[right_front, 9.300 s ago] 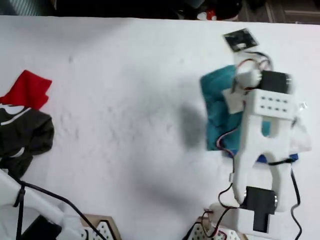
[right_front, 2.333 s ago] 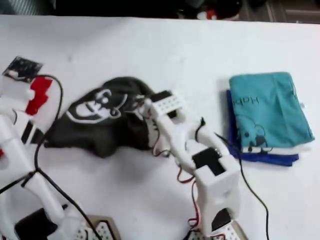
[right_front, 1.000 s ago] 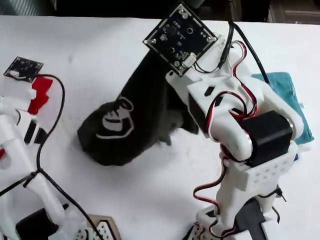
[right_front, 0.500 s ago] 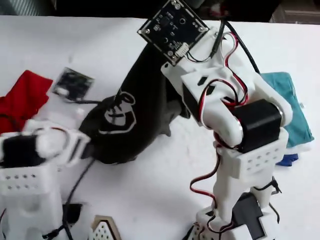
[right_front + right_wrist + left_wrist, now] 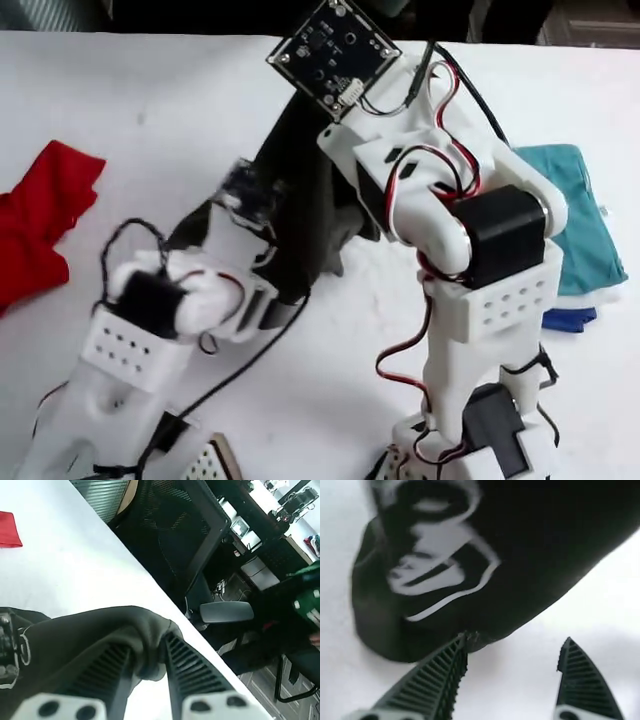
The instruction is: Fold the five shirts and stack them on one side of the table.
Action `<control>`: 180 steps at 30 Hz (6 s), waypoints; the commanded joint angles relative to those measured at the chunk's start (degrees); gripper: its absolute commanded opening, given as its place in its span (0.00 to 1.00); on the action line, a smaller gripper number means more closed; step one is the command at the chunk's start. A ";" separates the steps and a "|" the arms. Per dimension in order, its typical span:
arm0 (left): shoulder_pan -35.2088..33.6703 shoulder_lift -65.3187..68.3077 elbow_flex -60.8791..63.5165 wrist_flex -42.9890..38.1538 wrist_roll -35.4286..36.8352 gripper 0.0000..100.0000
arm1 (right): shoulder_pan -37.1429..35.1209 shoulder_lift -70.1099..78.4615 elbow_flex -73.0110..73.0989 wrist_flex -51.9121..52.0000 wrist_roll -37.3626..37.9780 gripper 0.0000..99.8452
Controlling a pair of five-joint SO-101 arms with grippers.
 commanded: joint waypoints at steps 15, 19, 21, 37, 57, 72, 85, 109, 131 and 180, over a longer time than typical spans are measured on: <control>3.21 -1.63 24.53 -38.59 5.54 0.02 | 0.66 -0.75 -0.09 -1.01 -0.26 0.02; 1.27 -3.30 22.68 -36.75 5.54 0.02 | 3.38 -0.66 -0.09 -1.01 -0.26 0.02; -1.63 -5.85 20.84 -33.76 5.10 0.02 | 5.67 -0.57 -0.09 -1.01 -0.26 0.02; -30.29 -26.68 -0.09 -26.02 -22.42 0.02 | 10.86 -6.55 -1.32 0.57 0.18 0.02; -33.71 -33.36 -3.96 -6.15 -38.86 0.02 | 9.54 -20.62 28.57 7.25 0.26 0.02; -30.55 -11.12 28.22 -44.84 -38.42 0.02 | 7.43 0.57 63.47 -35.91 -0.88 0.02; -32.22 26.07 -0.62 -56.62 -24.26 0.08 | 9.19 18.24 41.85 -29.32 -5.80 0.10; -38.20 33.89 -39.38 9.85 -27.08 0.12 | 5.93 18.42 30.42 9.98 -5.71 0.04; -68.97 34.07 -38.95 17.14 -31.30 0.03 | -5.76 22.11 62.77 -4.09 -5.89 0.01; -73.80 34.51 -38.86 12.48 -31.47 0.04 | -13.49 0.48 73.76 -5.49 -10.11 0.02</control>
